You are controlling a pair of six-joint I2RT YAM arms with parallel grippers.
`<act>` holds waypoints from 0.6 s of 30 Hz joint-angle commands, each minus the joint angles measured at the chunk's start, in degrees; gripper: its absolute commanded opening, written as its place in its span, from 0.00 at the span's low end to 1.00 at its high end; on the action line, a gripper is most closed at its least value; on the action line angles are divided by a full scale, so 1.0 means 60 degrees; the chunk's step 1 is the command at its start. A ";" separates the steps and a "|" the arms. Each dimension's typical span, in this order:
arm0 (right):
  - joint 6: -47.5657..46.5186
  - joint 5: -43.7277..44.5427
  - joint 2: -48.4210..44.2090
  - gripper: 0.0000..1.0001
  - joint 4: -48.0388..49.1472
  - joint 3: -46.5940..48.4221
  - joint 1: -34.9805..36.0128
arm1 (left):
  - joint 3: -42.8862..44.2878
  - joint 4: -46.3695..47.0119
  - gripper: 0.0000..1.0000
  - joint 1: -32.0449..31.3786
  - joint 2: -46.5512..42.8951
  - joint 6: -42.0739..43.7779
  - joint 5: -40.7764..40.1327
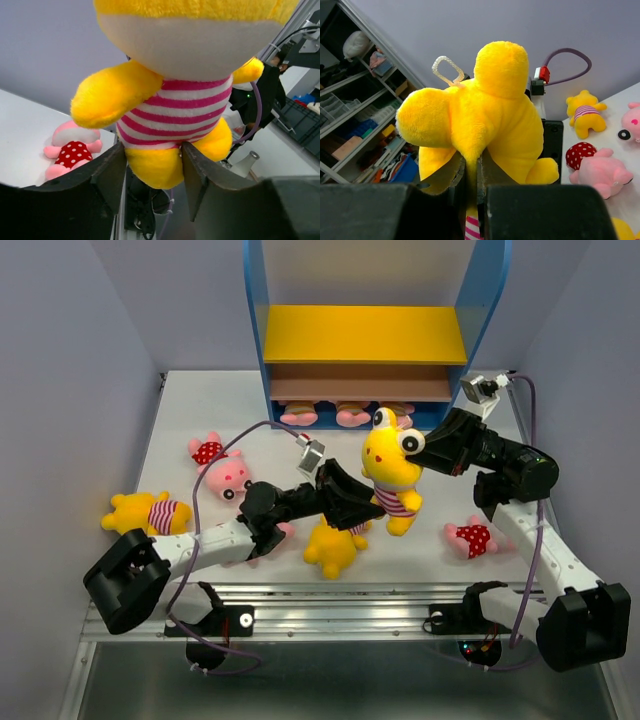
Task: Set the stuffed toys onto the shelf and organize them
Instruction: Pass the stuffed toy from the right arm to the left
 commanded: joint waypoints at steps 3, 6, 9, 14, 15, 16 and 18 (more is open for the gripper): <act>0.0024 0.0451 -0.0163 0.01 0.1519 -0.0022 -0.0157 | 0.0296 0.1893 0.35 -0.0059 -0.0189 -0.0325 0.0361; -0.0136 0.0408 -0.0178 0.03 0.1505 -0.0081 -0.0244 | 0.0121 0.1895 0.03 -0.0059 -0.0394 -0.0253 0.0186; -0.0719 0.0174 -0.0251 0.24 0.1082 -0.0096 -0.0245 | 0.0032 0.1065 0.00 -0.0044 -0.1007 0.0272 -0.0135; -0.2727 -0.0485 -0.0485 0.75 -0.1451 0.0138 -0.0552 | 0.0178 -0.1748 0.00 0.0117 -0.2034 0.1592 -0.0955; -0.3252 -0.0675 -0.0529 0.82 -0.1642 0.0168 -0.0553 | 0.0236 -0.2681 0.00 0.0146 -0.2398 0.1811 -0.1102; -0.3460 -0.0720 -0.0558 1.00 -0.1992 0.0197 -0.0814 | 0.0251 -0.3111 0.00 0.0175 -0.2590 0.2205 -0.1422; -0.4147 -0.0794 -0.0573 1.00 -0.2520 0.0270 -0.1123 | 0.0368 -0.4648 0.00 0.0263 -0.2956 0.2588 -0.1804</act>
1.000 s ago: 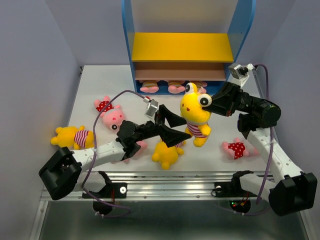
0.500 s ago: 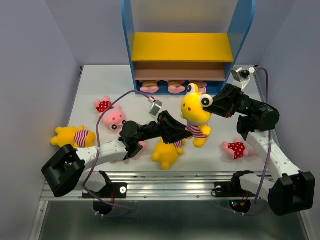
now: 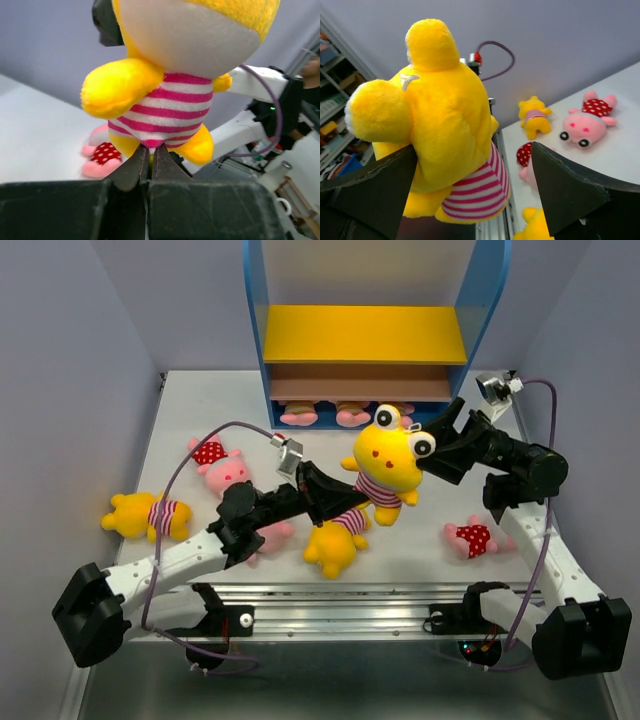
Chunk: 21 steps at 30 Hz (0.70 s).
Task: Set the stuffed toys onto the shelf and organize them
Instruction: Pass the stuffed toy from the right arm to the left, then place the stuffed toy onto shelf
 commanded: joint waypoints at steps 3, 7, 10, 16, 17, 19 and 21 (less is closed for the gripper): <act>-0.3170 -0.0616 -0.0143 1.00 -0.2855 0.0551 -0.1143 | 0.0697 -0.4290 0.00 0.0519 -0.1703 0.2134 -0.1723; -0.7857 0.0520 -0.0158 1.00 -0.9381 0.1572 -0.1248 | 0.0975 -0.6100 0.00 0.1719 -0.2188 0.2442 -0.1625; -1.0687 0.2338 -0.0260 1.00 -1.1872 0.1900 -0.1248 | 0.1312 -0.7199 0.00 0.2599 -0.2175 0.2720 -0.1477; -1.2508 0.3442 -0.0758 1.00 -1.2556 0.0686 -0.1248 | 0.2220 -0.8650 0.00 0.3449 -0.0902 0.3160 -0.1463; -1.2581 0.3457 -0.0846 1.00 -1.2426 0.0292 -0.1248 | 0.2323 -0.8724 0.00 0.3537 -0.0697 0.3160 -0.1405; -1.2829 0.3675 -0.1166 1.00 -1.2235 -0.0236 -0.1248 | 0.2542 -0.8842 0.00 0.3829 -0.0171 0.3117 -0.1317; -1.3297 0.3881 -0.1344 1.00 -1.2176 -0.0560 -0.1335 | 0.2631 -0.8769 0.00 0.4006 0.0109 0.3044 -0.1331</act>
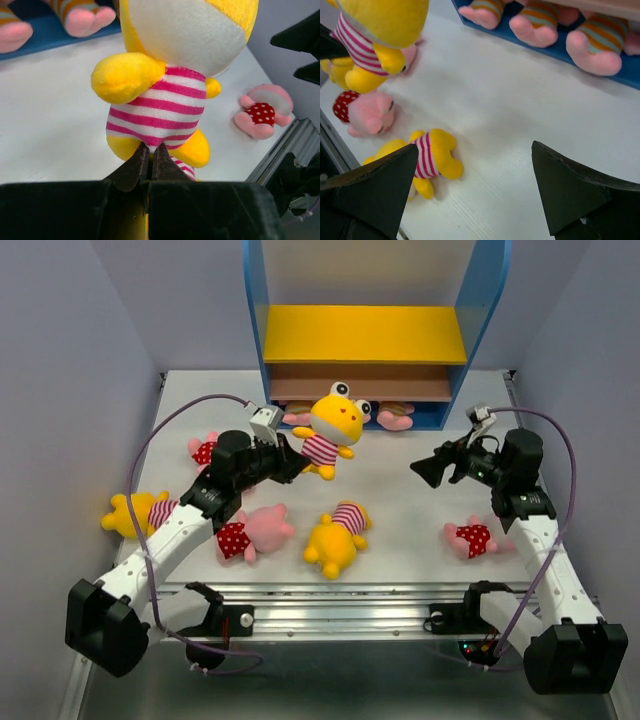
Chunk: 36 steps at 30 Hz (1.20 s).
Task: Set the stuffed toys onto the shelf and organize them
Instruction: Place the stuffed toy onto shelf
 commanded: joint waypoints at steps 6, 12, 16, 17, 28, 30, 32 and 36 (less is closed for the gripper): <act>-0.2005 0.0819 -0.0851 1.00 -0.0011 -0.1122 -0.0127 | 0.1023 0.0121 0.00 0.1132 0.1496 -0.0466 0.0528; -0.2138 0.1067 -0.1143 1.00 -0.0026 -0.1151 -0.0127 | 0.1828 0.0341 0.00 0.1748 0.3048 -0.0776 0.1041; -0.2226 0.1287 -0.1407 1.00 -0.0026 -0.1224 -0.0127 | 0.2779 0.0298 0.00 0.1997 0.4087 -0.0951 0.1202; -0.2226 0.1288 -0.1437 1.00 -0.0026 -0.1239 -0.0127 | 0.2941 0.0239 0.00 0.2056 0.4235 -0.0995 0.1217; -0.2226 0.1258 -0.1613 1.00 0.0062 -0.1327 -0.0127 | 0.3924 0.1028 0.00 0.2451 0.5188 -0.2050 0.1598; -0.2211 0.1244 -0.1627 1.00 0.0077 -0.1327 -0.0127 | 0.4085 0.1088 0.00 0.2568 0.5349 -0.2341 0.1453; -0.2211 0.1258 -0.1627 1.00 0.0077 -0.1342 -0.0127 | 0.4421 0.1118 0.00 0.2642 0.5686 -0.2562 0.1393; -0.2270 0.1331 -0.1657 1.00 0.0121 -0.1371 -0.0127 | 0.5124 0.1045 0.00 0.2759 0.6228 -0.3031 0.1058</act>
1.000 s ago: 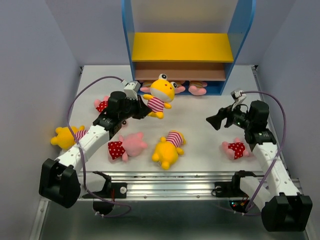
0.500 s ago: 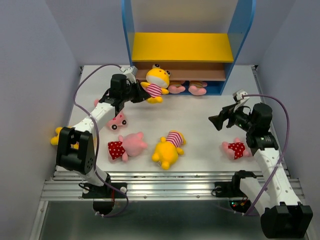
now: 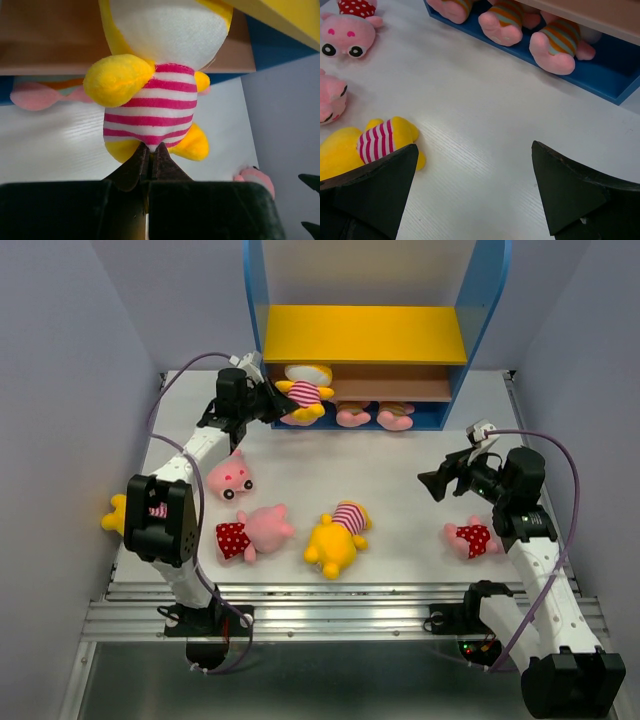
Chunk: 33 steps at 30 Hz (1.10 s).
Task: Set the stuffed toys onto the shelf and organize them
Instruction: Place the stuffed toy onto shelf
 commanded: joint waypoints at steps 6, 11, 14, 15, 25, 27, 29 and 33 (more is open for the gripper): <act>-0.0223 0.0184 -0.0130 1.00 0.0496 -0.0118 -0.0061 | 0.1928 -0.0014 0.00 0.0144 0.0661 -0.0394 -0.1203; -0.0237 0.0199 -0.0130 1.00 0.0511 -0.0133 -0.0061 | 0.2544 -0.0278 0.01 0.0144 0.1086 -0.0262 -0.1585; -0.0266 0.0214 -0.0115 1.00 0.0511 -0.0147 -0.0061 | 0.2866 -0.0366 0.02 0.0144 0.1378 -0.0277 -0.1644; -0.0267 0.0214 -0.0101 1.00 0.0511 -0.0162 -0.0061 | 0.2983 -0.0453 0.02 0.0144 0.1466 -0.0262 -0.1673; -0.0296 0.0228 -0.0086 1.00 0.0525 -0.0162 -0.0061 | 0.3818 -0.0733 0.09 0.0144 0.2213 -0.0189 -0.1805; -0.0310 0.0243 -0.0057 1.00 0.0525 -0.0162 -0.0061 | 0.3863 -0.0762 0.11 0.0144 0.2258 -0.0174 -0.1717; -0.0311 0.0243 -0.0057 1.00 0.0525 -0.0162 -0.0061 | 0.3878 -0.0806 0.15 0.0144 0.2317 -0.0159 -0.1702; -0.0325 0.0258 -0.0057 1.00 0.0525 -0.0162 -0.0061 | 0.3702 -0.0806 0.19 0.0144 0.2288 -0.0042 -0.1761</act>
